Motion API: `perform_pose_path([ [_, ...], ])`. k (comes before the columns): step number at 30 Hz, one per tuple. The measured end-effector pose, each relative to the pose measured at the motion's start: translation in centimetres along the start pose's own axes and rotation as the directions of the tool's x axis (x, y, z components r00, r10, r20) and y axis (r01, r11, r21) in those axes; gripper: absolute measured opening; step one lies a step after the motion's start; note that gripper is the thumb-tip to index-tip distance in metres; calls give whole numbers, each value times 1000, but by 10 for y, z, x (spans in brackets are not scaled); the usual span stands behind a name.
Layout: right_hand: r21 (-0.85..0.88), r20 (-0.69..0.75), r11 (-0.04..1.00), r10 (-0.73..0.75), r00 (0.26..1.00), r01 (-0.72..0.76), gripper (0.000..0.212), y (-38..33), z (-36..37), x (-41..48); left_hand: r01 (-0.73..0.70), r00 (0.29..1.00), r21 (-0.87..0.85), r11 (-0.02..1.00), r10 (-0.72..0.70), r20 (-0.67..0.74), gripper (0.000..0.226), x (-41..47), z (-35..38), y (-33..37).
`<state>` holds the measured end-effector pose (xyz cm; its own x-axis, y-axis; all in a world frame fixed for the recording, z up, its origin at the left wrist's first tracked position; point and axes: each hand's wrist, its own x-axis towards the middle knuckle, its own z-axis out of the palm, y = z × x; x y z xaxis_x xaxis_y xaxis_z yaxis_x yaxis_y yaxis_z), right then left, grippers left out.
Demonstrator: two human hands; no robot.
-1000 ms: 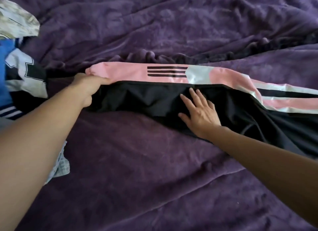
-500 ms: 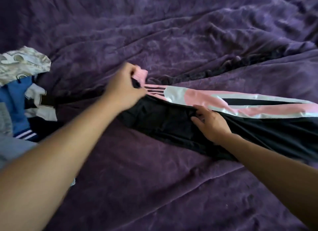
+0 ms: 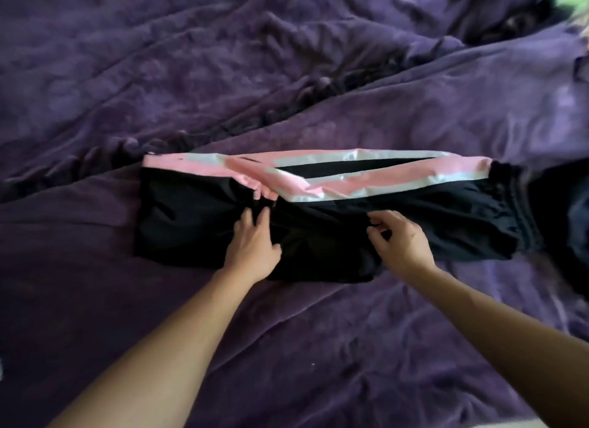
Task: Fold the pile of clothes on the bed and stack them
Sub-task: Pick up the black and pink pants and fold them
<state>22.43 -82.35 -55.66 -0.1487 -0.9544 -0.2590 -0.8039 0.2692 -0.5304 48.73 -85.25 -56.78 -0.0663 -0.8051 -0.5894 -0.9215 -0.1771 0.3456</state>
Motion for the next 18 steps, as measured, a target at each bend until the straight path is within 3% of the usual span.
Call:
perform_pose_path([
  [3, -147, -241, 986, 43, 969, -80, 36, 40, -56, 20, 71, 997, 121, 990, -67, -38, 80, 1, 5, 19],
  [5, -196, -320, 953, 161, 934, -231, 51, 71, -88, 38, 120, 993, 226, 967, -114, -38, 81, 3, 12, 31],
  [8, -33, -229, 838, 524, 821, -544, 83, 112, -115, 57, 167, 986, 377, 911, -162, -46, 78, 6, 25, 45],
  [10, 81, -109, 759, 651, 752, -646, 97, 131, -121, 62, 197, 980, 419, 886, -190, -59, 76, 8, 31, 50],
  [15, 404, 100, 680, 632, 769, -612, 53, 134, -138, 55, 223, 974, 475, 851, -216, -70, 73, 10, 28, 53],
  [18, 420, 42, 769, 513, 857, -481, 46, 99, -158, 46, 204, 978, 482, 852, -193, -72, 66, 4, 20, 53],
])
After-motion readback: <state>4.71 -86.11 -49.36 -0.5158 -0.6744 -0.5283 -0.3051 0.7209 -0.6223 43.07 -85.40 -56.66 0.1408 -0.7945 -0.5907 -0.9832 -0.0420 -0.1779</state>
